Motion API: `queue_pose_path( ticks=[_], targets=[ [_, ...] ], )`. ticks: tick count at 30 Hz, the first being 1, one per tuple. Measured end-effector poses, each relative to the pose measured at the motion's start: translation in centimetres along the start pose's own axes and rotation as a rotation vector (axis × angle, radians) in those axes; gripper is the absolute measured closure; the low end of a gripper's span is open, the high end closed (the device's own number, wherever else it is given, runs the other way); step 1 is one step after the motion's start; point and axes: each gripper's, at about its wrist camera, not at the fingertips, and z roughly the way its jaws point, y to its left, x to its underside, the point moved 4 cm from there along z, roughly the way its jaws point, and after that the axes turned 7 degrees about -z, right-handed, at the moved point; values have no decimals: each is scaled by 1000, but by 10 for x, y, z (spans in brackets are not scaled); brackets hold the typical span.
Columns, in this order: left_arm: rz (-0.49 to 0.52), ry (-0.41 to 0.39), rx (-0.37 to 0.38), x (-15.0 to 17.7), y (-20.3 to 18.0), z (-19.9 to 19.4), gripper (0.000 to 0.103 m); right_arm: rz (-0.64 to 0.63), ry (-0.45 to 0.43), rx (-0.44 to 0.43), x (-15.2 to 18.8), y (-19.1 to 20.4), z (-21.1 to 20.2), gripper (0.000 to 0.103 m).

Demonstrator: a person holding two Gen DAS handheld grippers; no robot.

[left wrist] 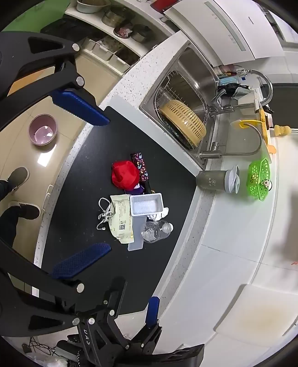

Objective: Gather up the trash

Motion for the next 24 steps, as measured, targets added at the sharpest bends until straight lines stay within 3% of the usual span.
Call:
queue_pose_path(
  ticks=[24],
  targets=[
    [1, 8, -6, 11, 6, -6, 3, 5, 0, 4, 1, -4, 3, 5]
  ],
)
